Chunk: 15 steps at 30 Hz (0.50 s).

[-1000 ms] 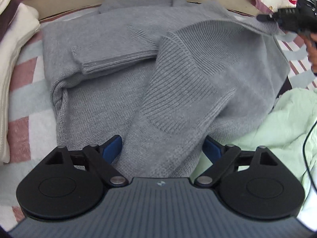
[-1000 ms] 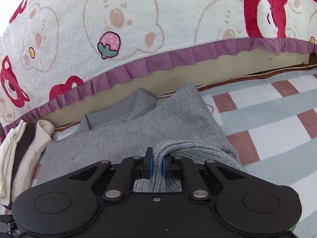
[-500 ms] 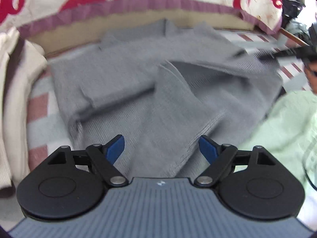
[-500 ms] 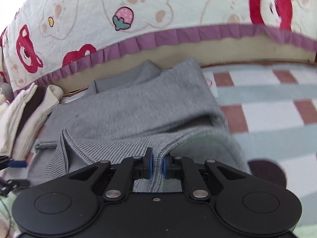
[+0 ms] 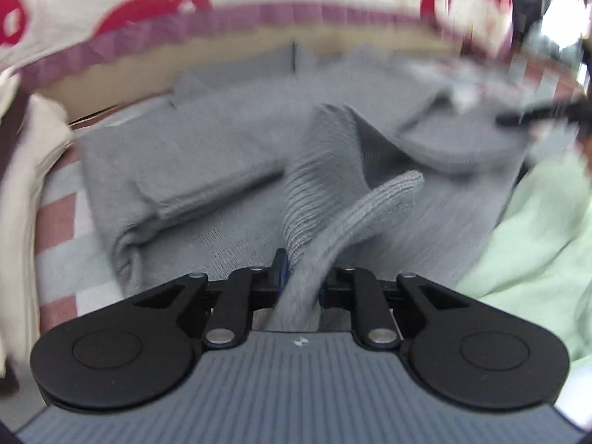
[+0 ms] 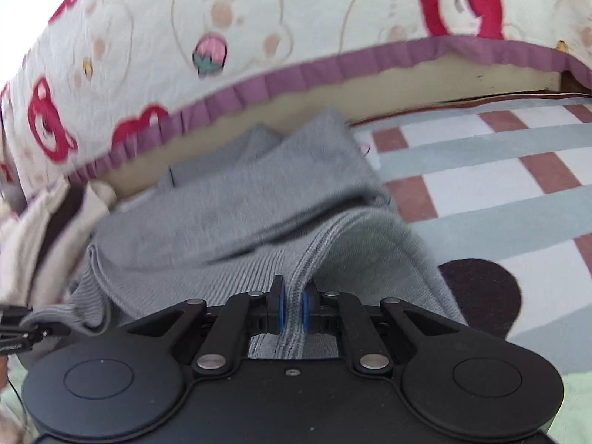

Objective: Fold clothes
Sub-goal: 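Fold the polo side over the cat print with the right gripper while the left gripper grasps the knit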

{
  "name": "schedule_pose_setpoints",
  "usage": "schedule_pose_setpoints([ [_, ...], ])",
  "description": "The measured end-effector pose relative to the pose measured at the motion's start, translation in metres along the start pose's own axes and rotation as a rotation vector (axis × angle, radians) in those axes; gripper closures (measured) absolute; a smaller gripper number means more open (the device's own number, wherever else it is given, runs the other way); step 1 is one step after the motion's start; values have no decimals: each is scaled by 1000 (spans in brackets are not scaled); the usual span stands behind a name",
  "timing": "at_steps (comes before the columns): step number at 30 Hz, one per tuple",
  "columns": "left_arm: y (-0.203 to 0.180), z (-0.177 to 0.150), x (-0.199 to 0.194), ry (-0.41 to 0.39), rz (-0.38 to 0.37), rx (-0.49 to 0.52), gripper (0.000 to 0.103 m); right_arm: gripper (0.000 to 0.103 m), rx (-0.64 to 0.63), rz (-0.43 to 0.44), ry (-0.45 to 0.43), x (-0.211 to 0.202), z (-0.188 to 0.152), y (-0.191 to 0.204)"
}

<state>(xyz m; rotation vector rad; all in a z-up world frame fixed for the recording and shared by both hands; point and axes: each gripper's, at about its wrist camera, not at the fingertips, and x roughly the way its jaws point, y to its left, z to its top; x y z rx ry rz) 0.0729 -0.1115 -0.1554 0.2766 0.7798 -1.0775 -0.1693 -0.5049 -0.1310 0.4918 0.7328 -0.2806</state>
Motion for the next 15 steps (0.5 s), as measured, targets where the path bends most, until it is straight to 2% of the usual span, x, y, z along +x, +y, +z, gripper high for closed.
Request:
schedule_pose_setpoints([
  [2,5,-4,-26,-43,-41,-64,89,93,2,-8,-20,-16,-6,-1],
  [6,4,-16,-59,-57,-122,-66,89,93,7,-25,-61,-49,-19,-4],
  [9,1,-10,-68,-44,-197,-37,89,93,-57,-54,-8,-54,-26,-4],
  [13,-3,-2,-65,-1,-184,-27,90,93,-44,-46,-43,-54,-9,-6],
  [15,2,-5,-63,0,-192,-67,90,93,-24,-12,-75,-59,-3,0],
])
